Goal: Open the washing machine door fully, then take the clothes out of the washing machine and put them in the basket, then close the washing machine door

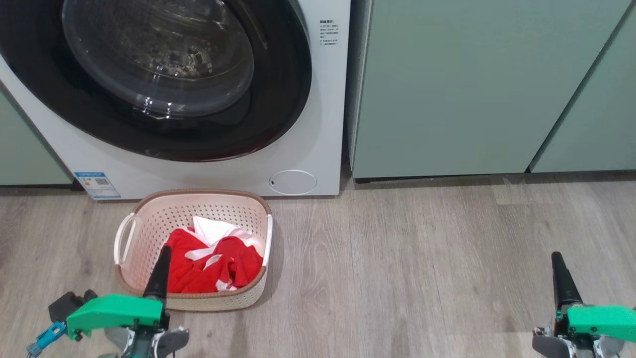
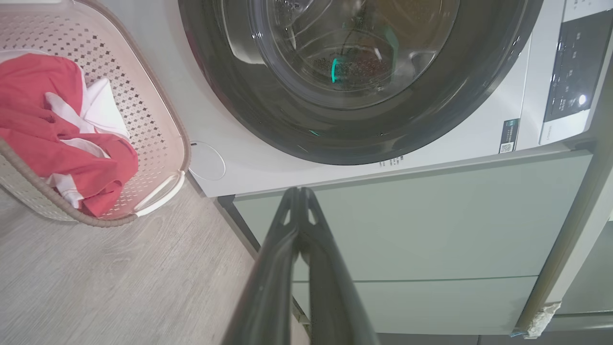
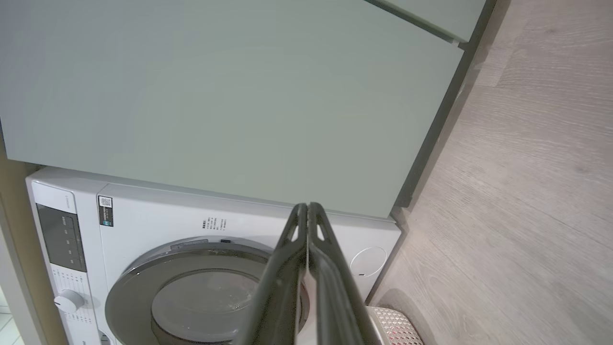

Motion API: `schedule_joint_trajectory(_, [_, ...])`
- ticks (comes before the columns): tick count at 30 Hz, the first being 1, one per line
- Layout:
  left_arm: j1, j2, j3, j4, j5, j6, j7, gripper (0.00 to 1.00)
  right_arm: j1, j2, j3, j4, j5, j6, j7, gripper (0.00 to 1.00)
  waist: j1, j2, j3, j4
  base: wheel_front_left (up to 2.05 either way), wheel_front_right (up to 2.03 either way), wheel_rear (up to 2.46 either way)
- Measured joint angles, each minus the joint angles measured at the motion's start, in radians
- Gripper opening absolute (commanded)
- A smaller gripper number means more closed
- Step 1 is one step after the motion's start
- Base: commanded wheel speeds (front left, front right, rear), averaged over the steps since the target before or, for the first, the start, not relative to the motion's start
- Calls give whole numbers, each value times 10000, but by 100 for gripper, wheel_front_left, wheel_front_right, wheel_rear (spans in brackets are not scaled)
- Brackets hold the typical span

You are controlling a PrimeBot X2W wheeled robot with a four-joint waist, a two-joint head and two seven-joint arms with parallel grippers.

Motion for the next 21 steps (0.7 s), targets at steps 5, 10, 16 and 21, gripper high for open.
schedule_joint_trajectory(5, [-1,-63,117,-132,-453,0,171,0,-139,-4,-27,-42,556,0,142,0,0,0,33,-45,0,0,0])
schedule_joint_trajectory(10, [-1,-150,178,-280,-897,0,314,0,-177,-13,-58,-107,1095,0,244,0,0,0,65,-90,0,0,0])
schedule_joint_trajectory(16, [-7,-242,253,-453,-1450,0,481,0,-189,-17,-90,-176,1762,0,420,0,0,0,106,-145,0,0,0])
schedule_joint_trajectory(21, [-15,-291,387,-573,-1921,0,612,0,-247,-23,-125,-219,2307,0,596,0,0,0,139,-190,0,0,0])
